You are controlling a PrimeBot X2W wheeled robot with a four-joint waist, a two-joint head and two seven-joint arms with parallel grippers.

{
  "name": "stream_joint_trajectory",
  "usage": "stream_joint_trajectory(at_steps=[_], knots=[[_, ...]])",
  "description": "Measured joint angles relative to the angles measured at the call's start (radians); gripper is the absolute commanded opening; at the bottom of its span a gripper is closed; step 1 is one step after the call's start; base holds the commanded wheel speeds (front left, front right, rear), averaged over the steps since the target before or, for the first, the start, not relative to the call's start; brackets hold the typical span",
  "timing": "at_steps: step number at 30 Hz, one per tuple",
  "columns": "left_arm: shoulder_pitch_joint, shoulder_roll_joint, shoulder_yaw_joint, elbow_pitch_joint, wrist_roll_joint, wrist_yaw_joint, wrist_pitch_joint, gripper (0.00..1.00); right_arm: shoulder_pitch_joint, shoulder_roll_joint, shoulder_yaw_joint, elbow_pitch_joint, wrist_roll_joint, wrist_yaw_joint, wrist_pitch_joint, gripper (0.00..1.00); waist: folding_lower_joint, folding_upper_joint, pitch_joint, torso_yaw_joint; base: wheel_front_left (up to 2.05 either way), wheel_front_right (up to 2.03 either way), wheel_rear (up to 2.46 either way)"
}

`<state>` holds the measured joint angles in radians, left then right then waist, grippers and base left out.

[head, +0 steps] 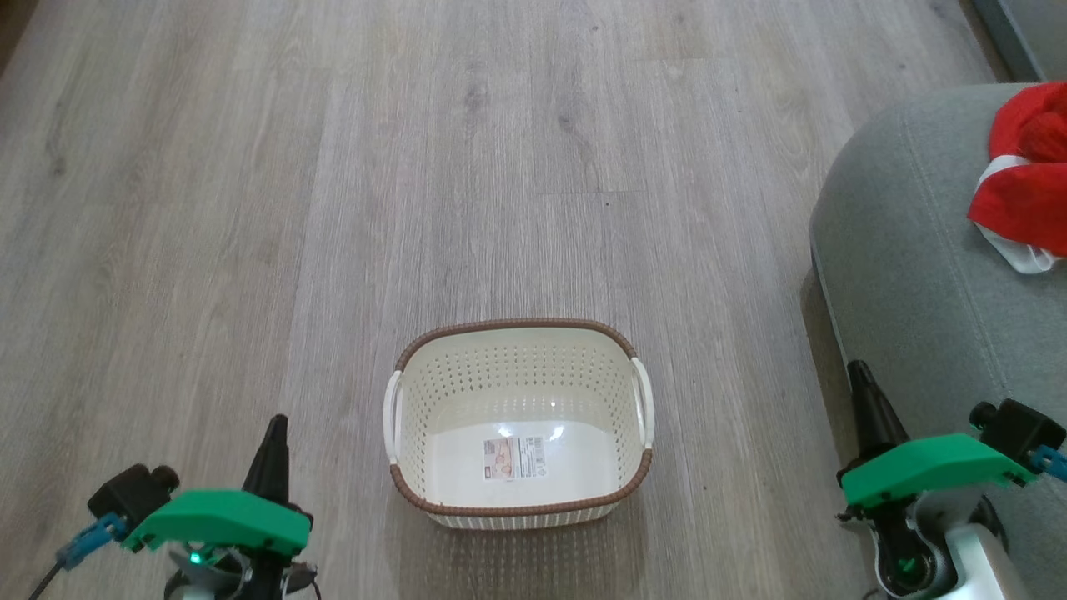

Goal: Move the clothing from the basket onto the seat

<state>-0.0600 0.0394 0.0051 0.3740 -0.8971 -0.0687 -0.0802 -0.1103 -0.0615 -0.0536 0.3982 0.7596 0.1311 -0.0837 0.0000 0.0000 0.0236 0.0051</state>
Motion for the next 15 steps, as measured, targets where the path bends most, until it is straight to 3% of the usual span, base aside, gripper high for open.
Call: stream_joint_trajectory(at_steps=[15], knots=[[0.0,0.0,0.019,-0.021,-0.156,-0.016,0.042,0.0,0.001,0.002,-0.016,-0.024,0.186,0.0,0.04,0.0,0.0,0.0,-0.005,-0.001,0.0,0.0,0.0]])
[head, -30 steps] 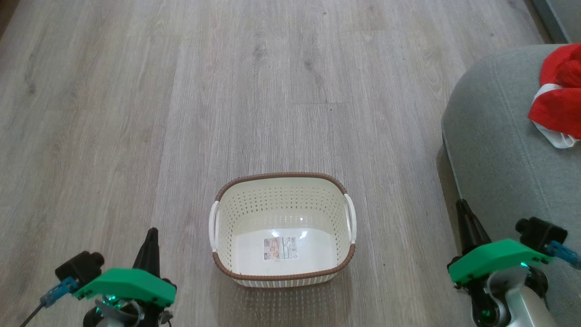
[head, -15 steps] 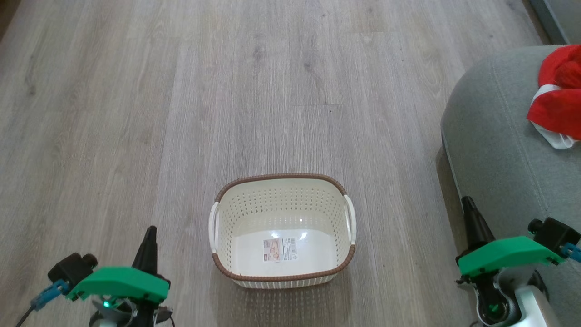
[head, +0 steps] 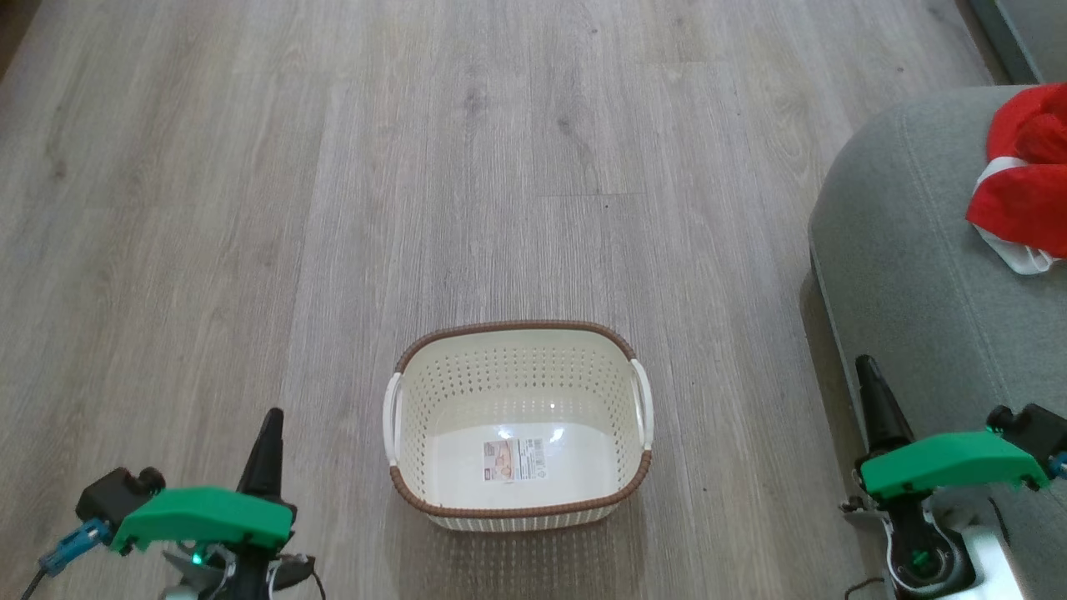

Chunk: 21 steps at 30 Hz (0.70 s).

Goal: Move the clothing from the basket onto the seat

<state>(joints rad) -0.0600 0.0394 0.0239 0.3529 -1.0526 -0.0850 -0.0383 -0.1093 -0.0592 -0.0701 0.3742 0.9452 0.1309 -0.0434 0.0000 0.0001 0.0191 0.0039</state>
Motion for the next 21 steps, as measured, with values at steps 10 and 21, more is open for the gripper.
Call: stream_joint_trajectory(at_steps=[10,21], knots=[[0.0,0.0,0.01,-0.013,-0.104,-0.001,0.029,0.0,0.001,0.003,-0.014,-0.016,0.124,0.0,0.031,0.0,0.0,0.0,-0.003,-0.001,0.0,0.0,0.0],[0.0,0.0,0.018,-0.028,-0.219,-0.014,0.057,0.0,0.002,0.006,-0.025,-0.035,0.26,0.0,0.061,0.0,0.0,0.0,-0.006,-0.002,0.0,0.0,0.0]])
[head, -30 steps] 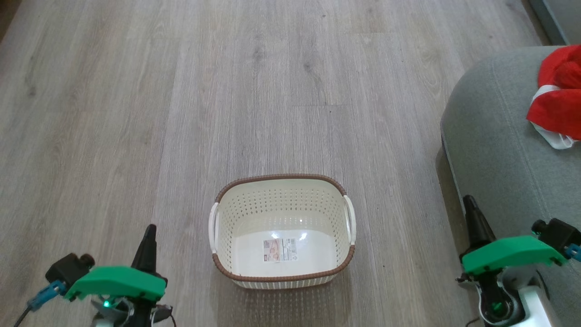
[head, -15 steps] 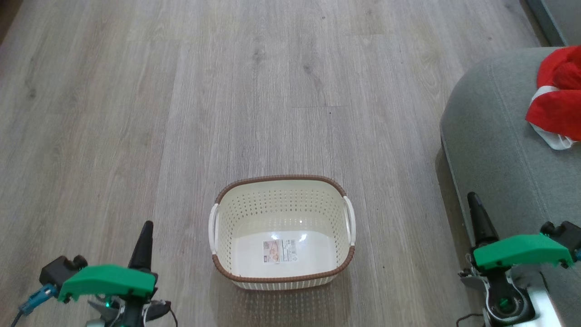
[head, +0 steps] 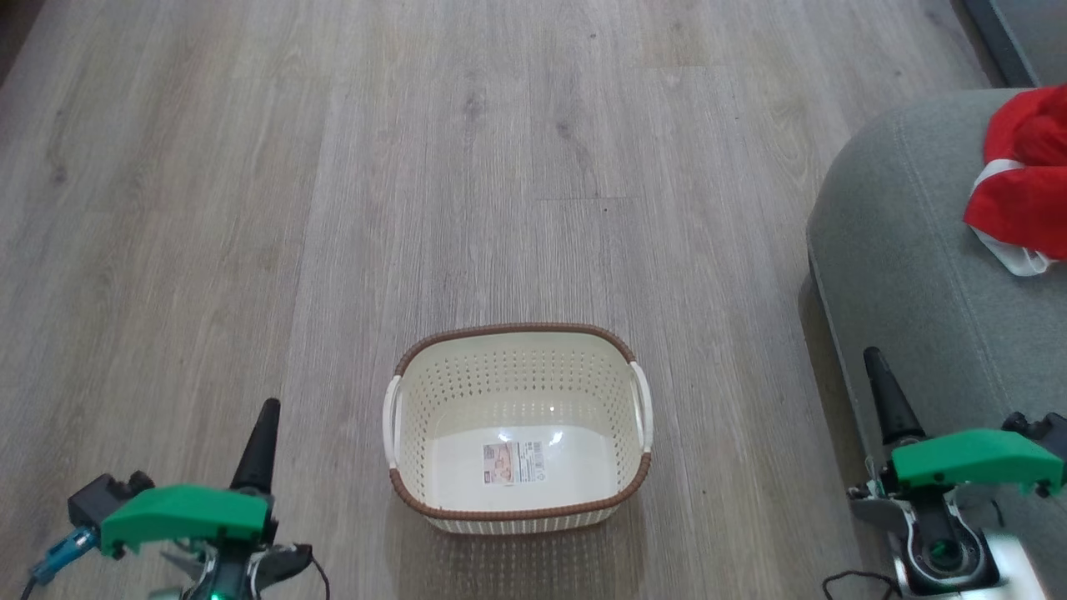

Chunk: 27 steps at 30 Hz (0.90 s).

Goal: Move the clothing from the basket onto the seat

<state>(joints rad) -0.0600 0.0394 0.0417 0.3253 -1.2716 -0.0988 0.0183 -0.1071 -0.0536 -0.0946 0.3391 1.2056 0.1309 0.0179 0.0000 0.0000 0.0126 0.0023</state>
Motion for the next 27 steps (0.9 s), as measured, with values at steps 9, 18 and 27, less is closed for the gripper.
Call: stream_joint_trajectory(at_steps=[9,18,27], knots=[[0.0,0.0,0.014,-0.013,-0.092,-0.005,0.025,0.0,0.003,0.001,-0.011,-0.016,0.112,0.0,0.027,0.0,0.0,0.0,-0.003,-0.001,0.0,0.0,0.0],[0.0,0.0,0.023,-0.022,-0.186,-0.013,0.053,0.0,0.017,0.002,-0.022,-0.03,0.224,0.0,0.052,0.0,0.0,0.0,-0.006,-0.001,0.0,0.0,0.0],[0.0,0.0,0.029,-0.037,-0.28,-0.021,0.077,0.0,0.017,0.002,-0.031,-0.046,0.334,0.0,0.074,0.0,0.0,0.0,-0.008,-0.002,0.0,0.0,0.0]])
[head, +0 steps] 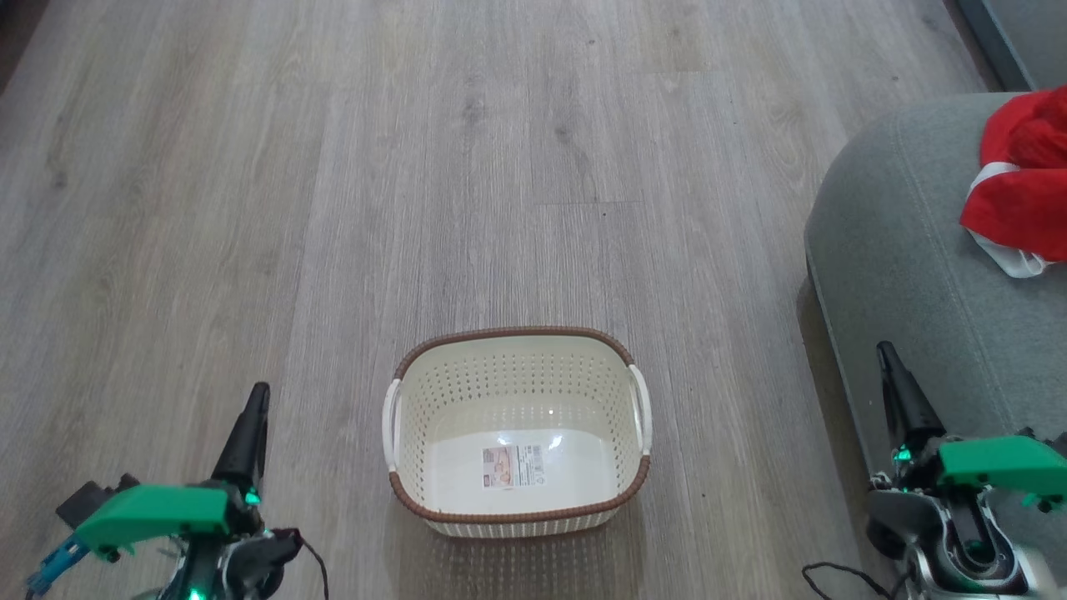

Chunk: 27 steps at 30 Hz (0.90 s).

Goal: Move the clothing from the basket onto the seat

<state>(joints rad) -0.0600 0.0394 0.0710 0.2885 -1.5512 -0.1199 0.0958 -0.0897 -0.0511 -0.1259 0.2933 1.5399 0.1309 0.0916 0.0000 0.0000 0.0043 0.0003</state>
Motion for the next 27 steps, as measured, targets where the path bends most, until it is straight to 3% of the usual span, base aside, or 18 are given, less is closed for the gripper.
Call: stream_joint_trajectory(at_steps=[6,27], knots=[[0.0,0.0,0.005,-0.009,-0.051,-0.001,0.01,0.0,0.0,0.001,-0.005,-0.009,0.063,0.0,0.016,0.0,0.0,0.0,-0.001,0.0,0.0,0.0,0.0],[0.0,0.0,0.007,-0.009,-0.051,-0.002,0.01,0.0,0.0,0.002,-0.006,-0.009,0.063,0.0,0.016,0.0,0.0,0.0,-0.001,0.0,0.0,0.0,0.0]])
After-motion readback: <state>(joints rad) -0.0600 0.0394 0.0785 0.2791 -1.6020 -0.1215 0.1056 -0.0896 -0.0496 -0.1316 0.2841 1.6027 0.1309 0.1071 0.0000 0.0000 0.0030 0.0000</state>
